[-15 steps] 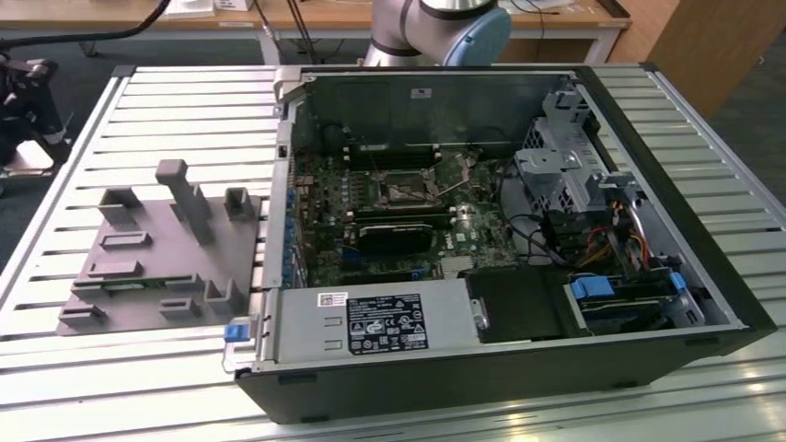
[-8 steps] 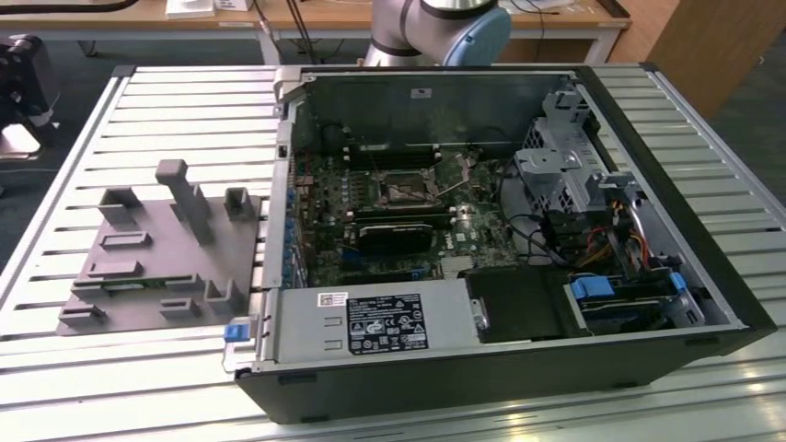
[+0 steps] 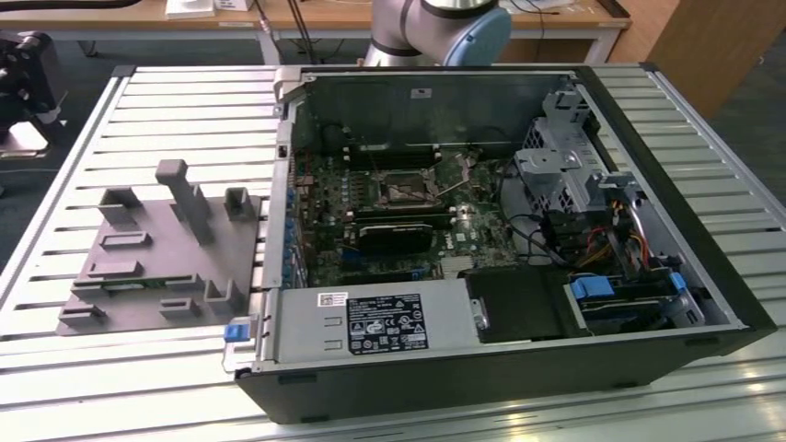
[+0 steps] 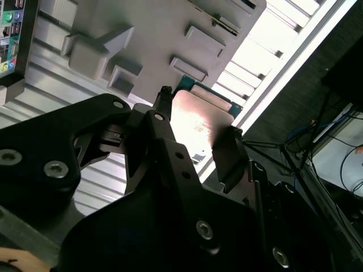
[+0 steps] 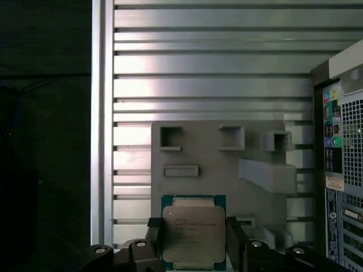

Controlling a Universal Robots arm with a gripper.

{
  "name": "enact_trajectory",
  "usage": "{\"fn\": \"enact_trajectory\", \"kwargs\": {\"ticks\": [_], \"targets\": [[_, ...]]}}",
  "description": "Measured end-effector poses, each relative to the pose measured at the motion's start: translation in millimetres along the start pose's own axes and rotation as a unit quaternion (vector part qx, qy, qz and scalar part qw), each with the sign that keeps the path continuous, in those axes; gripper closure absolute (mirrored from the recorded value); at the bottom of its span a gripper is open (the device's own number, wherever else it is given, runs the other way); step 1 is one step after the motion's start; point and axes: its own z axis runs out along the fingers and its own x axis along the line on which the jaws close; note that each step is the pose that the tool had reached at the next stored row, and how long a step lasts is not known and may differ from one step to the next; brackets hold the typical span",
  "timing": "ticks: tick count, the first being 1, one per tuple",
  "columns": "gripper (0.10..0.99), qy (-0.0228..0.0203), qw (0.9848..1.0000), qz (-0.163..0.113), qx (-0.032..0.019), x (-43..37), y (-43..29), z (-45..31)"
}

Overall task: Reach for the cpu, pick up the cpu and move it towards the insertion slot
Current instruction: 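Pick up the cpu and move it towards the insertion slot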

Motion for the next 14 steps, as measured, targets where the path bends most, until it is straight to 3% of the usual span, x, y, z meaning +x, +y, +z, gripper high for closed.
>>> {"fn": "enact_trajectory", "kwargs": {"ticks": [14], "targets": [[0.549,0.0001,1.0,0.0,-0.0053,-30.7,0.8,0.2]]}}
